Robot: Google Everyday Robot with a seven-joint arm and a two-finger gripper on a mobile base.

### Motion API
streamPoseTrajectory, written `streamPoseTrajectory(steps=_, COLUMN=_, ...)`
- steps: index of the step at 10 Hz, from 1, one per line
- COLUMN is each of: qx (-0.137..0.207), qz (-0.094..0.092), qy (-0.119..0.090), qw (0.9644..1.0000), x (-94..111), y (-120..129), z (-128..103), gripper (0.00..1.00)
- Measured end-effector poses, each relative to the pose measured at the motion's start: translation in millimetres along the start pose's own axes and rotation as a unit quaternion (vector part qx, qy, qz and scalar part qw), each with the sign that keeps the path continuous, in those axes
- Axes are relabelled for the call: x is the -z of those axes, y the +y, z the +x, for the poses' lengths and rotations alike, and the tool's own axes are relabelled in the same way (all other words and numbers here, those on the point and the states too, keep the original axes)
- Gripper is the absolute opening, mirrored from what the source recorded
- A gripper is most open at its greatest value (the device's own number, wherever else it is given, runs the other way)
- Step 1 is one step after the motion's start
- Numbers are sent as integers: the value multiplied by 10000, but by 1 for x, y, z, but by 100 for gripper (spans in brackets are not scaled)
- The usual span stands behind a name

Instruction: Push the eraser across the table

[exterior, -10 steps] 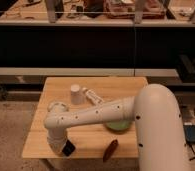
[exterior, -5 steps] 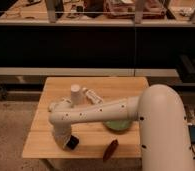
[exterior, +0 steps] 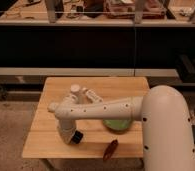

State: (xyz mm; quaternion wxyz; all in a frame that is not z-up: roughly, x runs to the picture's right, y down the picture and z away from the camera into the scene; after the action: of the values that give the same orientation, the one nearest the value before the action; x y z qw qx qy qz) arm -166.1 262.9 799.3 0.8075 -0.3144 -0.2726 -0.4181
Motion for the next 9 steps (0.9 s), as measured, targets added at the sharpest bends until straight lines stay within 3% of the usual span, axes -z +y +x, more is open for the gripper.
streamPoseTrajectory(steps=5, qx=-398, qz=112, qy=280, qw=9988, x=12, y=4, z=56, gripper=0)
streamPoseTrajectory(steps=9, qx=-477, qz=55, qy=503, qw=9976, x=21, y=9, z=94, gripper=0)
